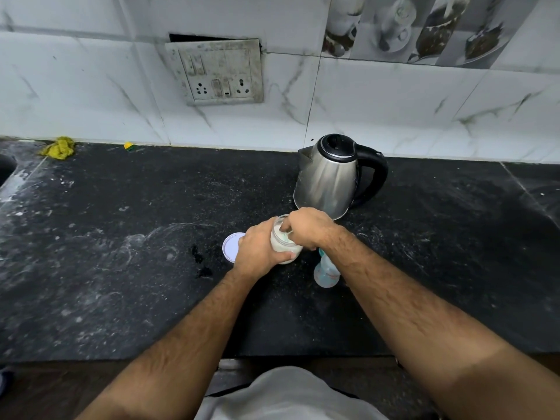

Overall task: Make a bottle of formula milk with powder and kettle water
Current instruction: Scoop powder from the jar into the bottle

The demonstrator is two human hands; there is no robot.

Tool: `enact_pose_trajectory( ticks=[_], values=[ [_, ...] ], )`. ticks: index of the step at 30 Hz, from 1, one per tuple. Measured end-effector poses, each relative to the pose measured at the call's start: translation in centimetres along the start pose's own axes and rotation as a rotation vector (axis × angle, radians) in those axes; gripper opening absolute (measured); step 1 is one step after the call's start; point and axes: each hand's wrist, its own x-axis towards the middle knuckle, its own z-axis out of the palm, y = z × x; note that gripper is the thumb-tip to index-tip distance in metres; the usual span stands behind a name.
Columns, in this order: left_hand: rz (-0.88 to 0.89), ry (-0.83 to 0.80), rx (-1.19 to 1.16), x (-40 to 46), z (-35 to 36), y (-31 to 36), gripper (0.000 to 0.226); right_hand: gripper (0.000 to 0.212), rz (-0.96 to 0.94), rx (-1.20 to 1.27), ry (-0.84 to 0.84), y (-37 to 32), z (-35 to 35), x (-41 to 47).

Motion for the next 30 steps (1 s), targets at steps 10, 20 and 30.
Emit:
enact_pose_trajectory(
  ticks=[10,20,30],
  values=[
    [-0.015,-0.038,0.12,0.0,0.8,0.4,0.082,0.016,0.059,0.272,0.37,1.3,3.3,-1.1],
    [0.016,-0.021,0.141,-0.4,1.1,0.4,0.081,0.015,0.024,0.412,0.409,2.7,3.5,-2.5],
    [-0.002,-0.041,0.19,-0.5,1.0,0.8,0.086,0.016,-0.009,0.103,0.294,2.7,2.7,-2.4]
  ],
)
